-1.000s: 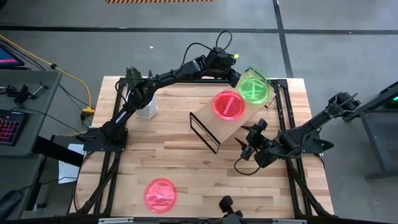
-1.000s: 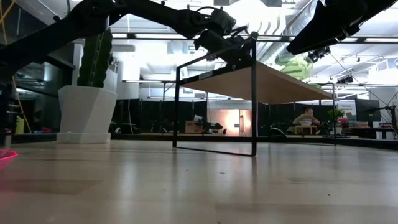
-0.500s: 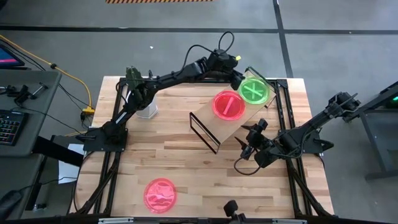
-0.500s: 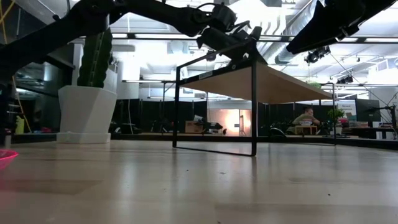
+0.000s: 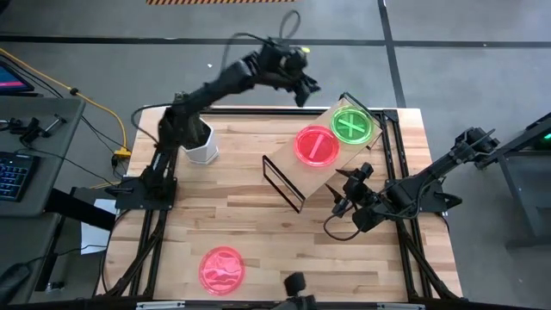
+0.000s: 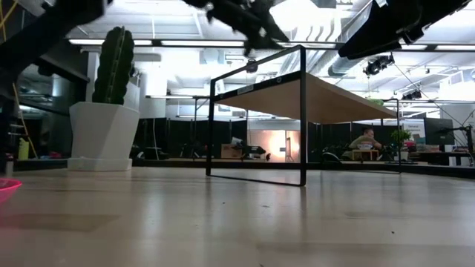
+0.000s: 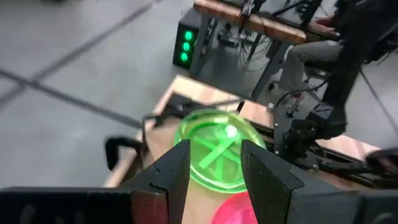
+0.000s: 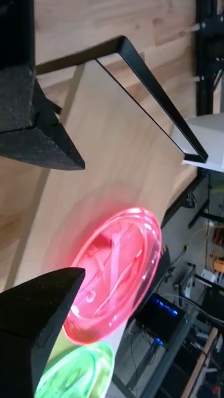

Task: Place and stack plates onto a shelf
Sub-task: Stack the pink plate on top of the pink plate on the shelf

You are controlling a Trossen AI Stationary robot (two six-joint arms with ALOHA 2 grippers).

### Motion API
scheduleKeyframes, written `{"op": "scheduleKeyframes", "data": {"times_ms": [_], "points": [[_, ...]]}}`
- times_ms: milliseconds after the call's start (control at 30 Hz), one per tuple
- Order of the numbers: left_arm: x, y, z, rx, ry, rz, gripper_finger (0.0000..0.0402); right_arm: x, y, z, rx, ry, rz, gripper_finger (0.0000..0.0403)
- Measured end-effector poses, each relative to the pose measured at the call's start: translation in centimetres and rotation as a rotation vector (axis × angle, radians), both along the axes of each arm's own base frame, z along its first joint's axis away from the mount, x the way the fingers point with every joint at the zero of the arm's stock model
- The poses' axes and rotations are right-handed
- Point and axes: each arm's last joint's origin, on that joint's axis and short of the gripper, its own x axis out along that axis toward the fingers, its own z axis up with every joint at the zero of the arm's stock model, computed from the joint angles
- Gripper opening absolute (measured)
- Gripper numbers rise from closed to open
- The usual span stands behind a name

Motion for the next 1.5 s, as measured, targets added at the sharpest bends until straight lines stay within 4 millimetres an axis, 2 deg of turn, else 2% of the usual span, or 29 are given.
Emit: {"op": "scheduleKeyframes", "data": {"times_ms": [100, 233, 333, 433, 567, 800, 933, 1033, 1133, 1267, 1500], "points": [[-2.4, -1.8, 3.2, 0.068, 0.01, -0.039, 0.0131, 0.0, 0.0, 0.0, -0.006, -0.005, -0.005, 0.0261], [-4.2, -6.0, 5.8, 0.144, 0.039, -0.151, 0.0131, 0.0, 0.0, 0.1, -0.002, -0.01, -0.005, 0.0261], [-4.3, -9.3, 6.1, 0.185, 0.044, -0.245, 0.0131, 0.1, 0.0, 0.1, 0.002, -0.016, -0.005, 0.0261], [-4.4, -12.2, 5.2, 0.216, 0.011, -0.305, 0.0131, 0.1, 0.1, 0.1, 0.012, -0.023, -0.002, 0.0261], [-6.4, -14.7, 2.1, 0.235, -0.085, -0.316, 0.0131, 0.1, 0.2, 0.1, 0.028, -0.025, 0.011, 0.0261], [-14.4, -20.1, -5.6, 0.204, -0.32, -0.365, 0.0131, 0.1, 0.3, 0.2, 0.02, -0.022, 0.017, 0.0261], [-18.4, -23.4, -9.0, 0.146, -0.258, -0.482, 0.0131, 0.3, 0.0, 0.2, 0.018, -0.025, -0.003, 0.0261], [-20.3, -25.8, -10.7, 0.029, -0.137, -0.568, 0.0131, 0.5, -0.4, 0.2, 0.028, -0.02, -0.012, 0.0261], [-21.4, -28.1, -12.4, -0.052, 0.039, -0.656, 0.0131, 0.7, -0.7, 0.2, 0.04, -0.019, -0.02, 0.0261], [-21.6, -30.6, -14.1, -0.079, 0.183, -0.751, 0.0131, 0.9, -0.9, 0.2, 0.068, -0.018, -0.019, 0.0261], [-19.2, -33.8, -17.7, -0.101, 0.27, -0.847, 0.0131, 1.0, -0.9, 0.1, 0.116, -0.019, -0.005, 0.0261]]}}
